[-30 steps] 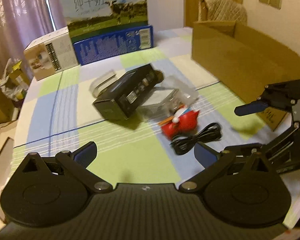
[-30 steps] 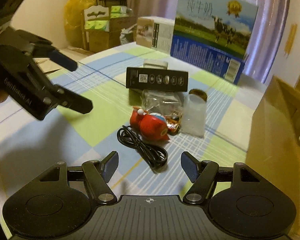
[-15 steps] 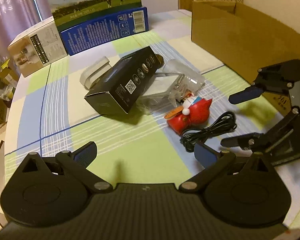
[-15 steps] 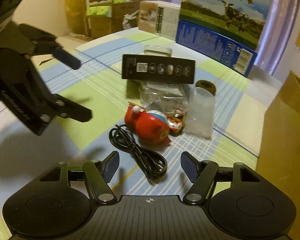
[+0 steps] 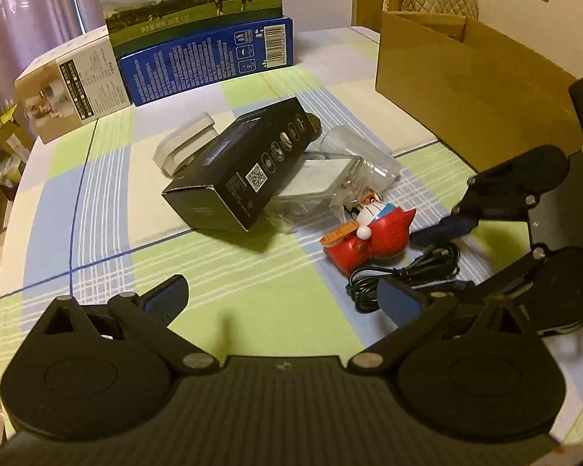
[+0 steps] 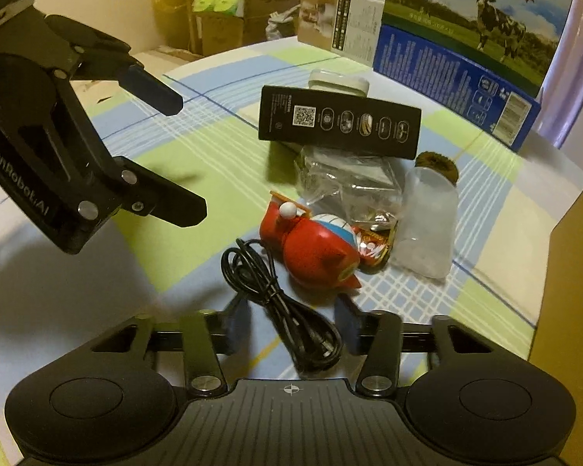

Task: Organize objects
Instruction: 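Close the right tool on the black coiled cable and lift it, then close the left tool on the red Doraemon toy and lift it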

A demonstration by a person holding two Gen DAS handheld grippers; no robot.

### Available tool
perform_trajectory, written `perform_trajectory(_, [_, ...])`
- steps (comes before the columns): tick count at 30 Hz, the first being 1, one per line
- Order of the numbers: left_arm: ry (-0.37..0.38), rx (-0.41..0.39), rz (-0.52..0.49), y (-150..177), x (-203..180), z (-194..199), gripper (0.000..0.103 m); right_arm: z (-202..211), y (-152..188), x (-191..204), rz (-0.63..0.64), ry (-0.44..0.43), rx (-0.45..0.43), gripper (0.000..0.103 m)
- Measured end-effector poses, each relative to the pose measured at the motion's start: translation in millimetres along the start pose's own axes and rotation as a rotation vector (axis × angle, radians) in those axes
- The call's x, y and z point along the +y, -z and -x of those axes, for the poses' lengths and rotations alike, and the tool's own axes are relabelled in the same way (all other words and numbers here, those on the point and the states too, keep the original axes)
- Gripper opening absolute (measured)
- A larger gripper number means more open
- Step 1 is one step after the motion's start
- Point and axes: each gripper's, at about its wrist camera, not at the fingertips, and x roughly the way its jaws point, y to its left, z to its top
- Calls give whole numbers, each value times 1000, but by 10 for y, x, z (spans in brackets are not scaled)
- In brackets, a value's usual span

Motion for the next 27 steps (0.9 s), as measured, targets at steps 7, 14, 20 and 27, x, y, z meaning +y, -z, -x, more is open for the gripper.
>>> perform_trajectory(7, [-3, 26, 31, 50, 63, -58, 102, 69, 35, 124, -53, -11, 31, 14])
perform_trajectory(14, [30, 20, 55, 24, 30, -68, 102, 333, 209, 56, -215, 61, 28, 11])
perform_trajectory(20, [45, 14, 75, 11, 19, -79, 102, 363, 166, -196, -324, 171, -27, 11])
perform_trajectory(27, [44, 7, 128, 31, 104, -68, 102, 162, 45, -174, -276, 21, -38, 11])
